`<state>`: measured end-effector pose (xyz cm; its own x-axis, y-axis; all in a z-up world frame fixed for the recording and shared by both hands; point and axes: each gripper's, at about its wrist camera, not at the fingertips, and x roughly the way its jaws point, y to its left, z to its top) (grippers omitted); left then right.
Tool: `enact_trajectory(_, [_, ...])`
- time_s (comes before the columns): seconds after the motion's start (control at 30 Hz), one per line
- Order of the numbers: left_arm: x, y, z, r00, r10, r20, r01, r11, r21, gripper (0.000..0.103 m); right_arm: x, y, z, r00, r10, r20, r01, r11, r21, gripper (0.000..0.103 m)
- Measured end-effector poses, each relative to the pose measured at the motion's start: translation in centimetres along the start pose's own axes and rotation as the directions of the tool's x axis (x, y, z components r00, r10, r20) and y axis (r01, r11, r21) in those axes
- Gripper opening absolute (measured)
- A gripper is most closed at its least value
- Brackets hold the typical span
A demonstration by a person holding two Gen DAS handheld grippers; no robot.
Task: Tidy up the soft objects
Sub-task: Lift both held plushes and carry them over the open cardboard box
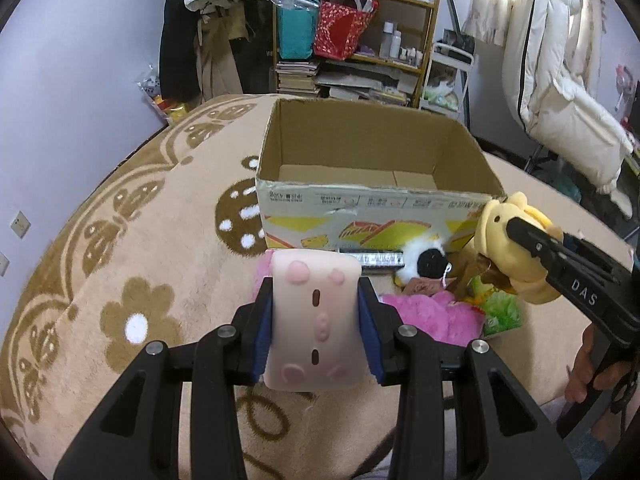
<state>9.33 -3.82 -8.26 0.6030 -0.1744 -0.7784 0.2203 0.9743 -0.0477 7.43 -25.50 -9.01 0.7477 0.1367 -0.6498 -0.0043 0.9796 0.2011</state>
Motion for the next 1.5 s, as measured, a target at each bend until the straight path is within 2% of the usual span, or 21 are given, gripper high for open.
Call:
enact_trajectory(0.27, [-0.7,0.1,1.6,0.997,0.013,0.077,-0.014,1.0,0.013,0.037,-1.5,-0.1,0.9,0.998,0.029,0.057,-0.03,0.999,0.025,0.039])
enact_trajectory(0.43, [-2.1,-0.1,2.6,0.986,0.007,0.165,-0.013,0.999,0.034,0.037,-2.6,0.1,2.0,0.995,0.04,0.093,-0.042,0.999,0.016,0.039])
enact_trajectory(0.77, [-3.7,0.0,7.2,0.966,0.014,0.258,-0.037,0.996,0.087,0.038,-3.5,1.3,5.4,0.985,0.067,0.158,-0.063,0.998,-0.031,0.039])
enact_trajectory(0.93, [-2.1,0.6,9.0,0.967,-0.001,0.253,-0.014,0.998,0.06,0.038,-3.1,1.6,7.1,0.981,0.065,0.181,-0.056,0.997,-0.054,0.04])
enact_trajectory(1.07, [-0.9,0.4,9.8,0.968,0.0,0.252,-0.023,0.996,0.086,0.038,-2.5,1.5,8.8,0.978,0.06,0.2,-0.049,0.997,-0.059,0.04])
enact_trajectory(1.3, [0.9,-1.3,10.4,0.975,-0.005,0.224,-0.022,0.992,0.12,0.039,-1.6,0.6,11.8,0.967,0.098,0.237,-0.093,0.995,-0.034,0.041])
enact_trajectory(1.4, [1.7,-1.6,10.3,0.977,-0.003,0.212,-0.025,0.991,0.13,0.039,-1.2,0.5,12.1,0.965,0.091,0.245,-0.081,0.995,-0.052,0.041])
enact_trajectory(1.5, [2.7,-1.5,9.9,0.982,0.004,0.189,-0.026,0.993,0.113,0.039,-0.1,0.4,11.5,0.972,0.101,0.211,-0.094,0.995,-0.041,0.042])
